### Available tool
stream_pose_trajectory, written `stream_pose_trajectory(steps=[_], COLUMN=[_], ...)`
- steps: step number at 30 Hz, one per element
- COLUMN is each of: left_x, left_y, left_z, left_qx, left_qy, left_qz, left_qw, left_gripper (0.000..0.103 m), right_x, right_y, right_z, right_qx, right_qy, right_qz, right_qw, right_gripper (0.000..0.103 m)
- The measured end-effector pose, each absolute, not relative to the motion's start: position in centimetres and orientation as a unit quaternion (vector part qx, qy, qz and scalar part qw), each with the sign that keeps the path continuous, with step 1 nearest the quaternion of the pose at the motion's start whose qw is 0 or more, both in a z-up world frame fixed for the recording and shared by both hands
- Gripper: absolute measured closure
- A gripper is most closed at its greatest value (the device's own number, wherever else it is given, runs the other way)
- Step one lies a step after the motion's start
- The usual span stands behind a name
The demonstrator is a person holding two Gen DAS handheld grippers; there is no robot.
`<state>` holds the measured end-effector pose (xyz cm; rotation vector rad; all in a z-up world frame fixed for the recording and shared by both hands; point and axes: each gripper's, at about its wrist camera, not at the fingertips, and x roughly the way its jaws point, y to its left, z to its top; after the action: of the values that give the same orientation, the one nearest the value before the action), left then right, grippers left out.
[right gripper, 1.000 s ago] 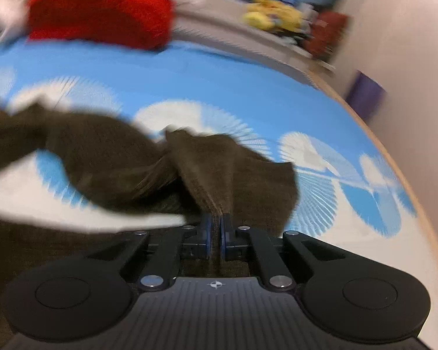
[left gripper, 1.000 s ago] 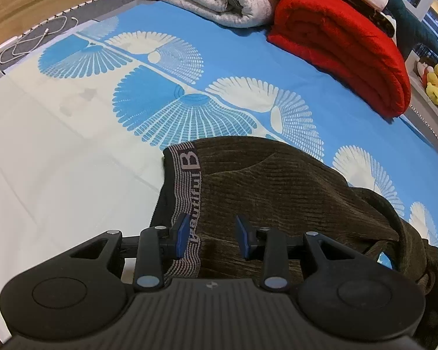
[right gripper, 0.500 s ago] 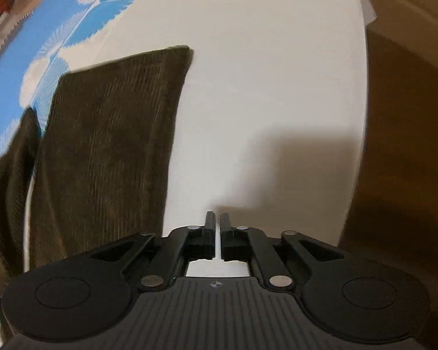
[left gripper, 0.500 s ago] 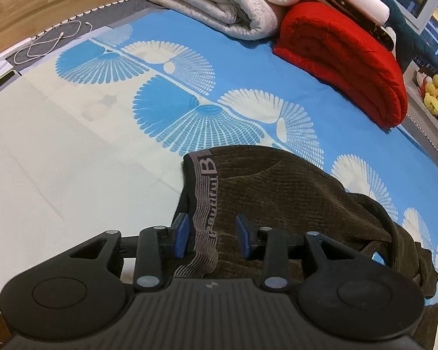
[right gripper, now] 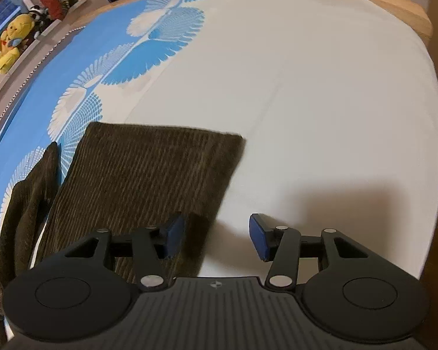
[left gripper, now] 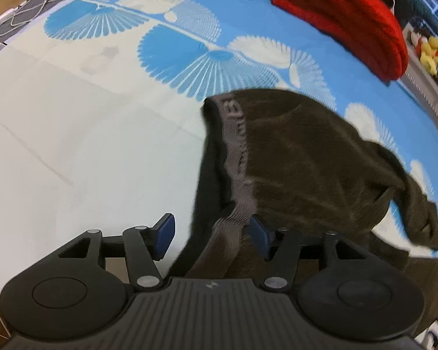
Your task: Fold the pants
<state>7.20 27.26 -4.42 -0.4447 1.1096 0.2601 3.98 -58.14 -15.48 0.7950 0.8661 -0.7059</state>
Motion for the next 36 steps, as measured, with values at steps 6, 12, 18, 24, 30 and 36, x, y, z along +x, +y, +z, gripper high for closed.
stream_pose_trajectory(steps=[6,12,18,24,30,36], left_x=[6.7,6.8,6.4,5.5,4.9,3.4], left_y=[27.2,25.4,25.0,23.8,23.2,24.3], left_z=[-8.6,-10.8,-10.9,-11.1,-9.7,-9.5], left_qx=[-0.188,-0.161,-0.138,-0.085,-0.048,-0.044], left_qy=[0.571,0.594,0.597,0.591,0.574,0.57], left_qz=[0.093,0.068,0.06,0.035,0.023,-0.001], left_qw=[0.794,0.785,0.788,0.802,0.817,0.821], left_gripper=[0.041,0.041,0.041,0.062,0.093,0.095], right_x=[5.4,3.9,0.3,0.1,0.8,1.8], right_y=[-57.8,-57.5,-58.4,-58.6,-57.9,-56.5], right_z=[-16.5,-14.1,-15.0,-15.2,-15.1,-15.2], right_qx=[0.301,0.278,0.312,0.322,0.296,0.259], right_qy=[0.396,0.384,0.424,0.424,0.45,0.474], right_qz=[-0.316,-0.424,-0.513,-0.511,-0.509,-0.502], right_qw=[0.808,0.772,0.678,0.674,0.671,0.676], right_gripper=[0.091,0.102,0.101,0.084,0.081,0.103])
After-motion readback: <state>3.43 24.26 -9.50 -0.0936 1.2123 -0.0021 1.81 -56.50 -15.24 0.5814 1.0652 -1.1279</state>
